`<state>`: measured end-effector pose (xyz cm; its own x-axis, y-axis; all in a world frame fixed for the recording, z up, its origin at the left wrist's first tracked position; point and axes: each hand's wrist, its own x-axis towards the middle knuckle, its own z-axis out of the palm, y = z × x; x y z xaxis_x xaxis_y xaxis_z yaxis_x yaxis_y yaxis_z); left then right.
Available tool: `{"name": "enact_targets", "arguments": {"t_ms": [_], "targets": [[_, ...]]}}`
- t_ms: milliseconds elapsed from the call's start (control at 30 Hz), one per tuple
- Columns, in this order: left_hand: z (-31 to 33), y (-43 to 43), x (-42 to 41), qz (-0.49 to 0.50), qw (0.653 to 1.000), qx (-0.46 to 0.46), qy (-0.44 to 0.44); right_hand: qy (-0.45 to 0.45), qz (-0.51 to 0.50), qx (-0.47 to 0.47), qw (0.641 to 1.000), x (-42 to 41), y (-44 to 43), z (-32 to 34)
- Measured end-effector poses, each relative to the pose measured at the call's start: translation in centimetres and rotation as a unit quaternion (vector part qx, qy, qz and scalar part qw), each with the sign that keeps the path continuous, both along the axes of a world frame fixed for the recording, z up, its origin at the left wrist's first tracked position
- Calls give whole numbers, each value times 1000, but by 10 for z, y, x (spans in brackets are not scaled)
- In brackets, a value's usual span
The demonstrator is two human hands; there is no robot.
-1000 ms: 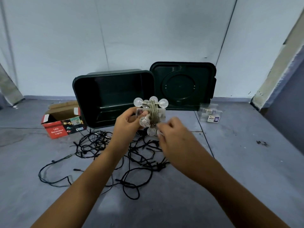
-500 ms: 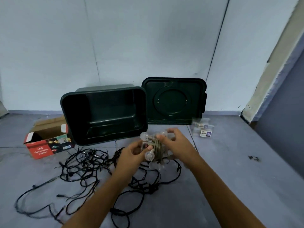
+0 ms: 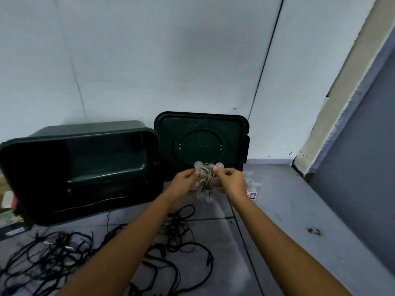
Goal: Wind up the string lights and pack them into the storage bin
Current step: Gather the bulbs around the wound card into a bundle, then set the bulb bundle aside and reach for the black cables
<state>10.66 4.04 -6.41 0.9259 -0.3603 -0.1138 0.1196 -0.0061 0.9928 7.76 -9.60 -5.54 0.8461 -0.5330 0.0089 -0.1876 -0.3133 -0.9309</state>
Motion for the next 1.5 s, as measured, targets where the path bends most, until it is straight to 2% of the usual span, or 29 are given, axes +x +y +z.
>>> {"name": "enact_targets", "arguments": {"t_ms": [133, 267, 333, 467, 567, 600, 733, 933, 1067, 1200, 1333, 1400, 1500], "targets": [[-22, -12, 29, 18, 999, 48, -14, 30, -11, -56, 998, 25, -6, -22], [-31, -15, 37, 30, 999, 8, 41, 49, 0, -142, 989, 35, -5, -29], [-34, -14, 39, 33, 998, 19, 56, 68, 11, -204, 976, 37, -4, -30], [-30, -15, 42, 42, 989, 140, 34, 116, 52, -303, 944, 38, -2, -33], [-29, -15, 47, 34, 964, 265, -8, 129, 60, -335, 931, 41, -1, -35], [-29, -14, 48, 32, 959, 281, -8, 132, 62, -348, 926, 41, -1, -36], [-25, -10, 44, 20, 967, 251, 43, 146, 64, -377, 912, 38, 0, -37], [-23, -3, 35, 9, 975, 216, 60, 162, 84, -398, 899, 34, 3, -32], [-7, 12, 15, 2, 963, 271, -19, 128, 94, -435, 886, 10, 17, -15], [12, 45, -21, 33, 960, 250, -118, 56, 99, -486, 867, -30, 43, 0], [2, 93, -68, 79, 930, 297, -202, -73, 196, -404, 890, -71, 82, -23], [-17, 114, -90, 88, 913, 331, -222, -91, 271, -385, 878, -87, 106, -46], [-49, 132, -108, 51, 881, 398, -248, -80, 336, -366, 864, -97, 133, -75]]}}
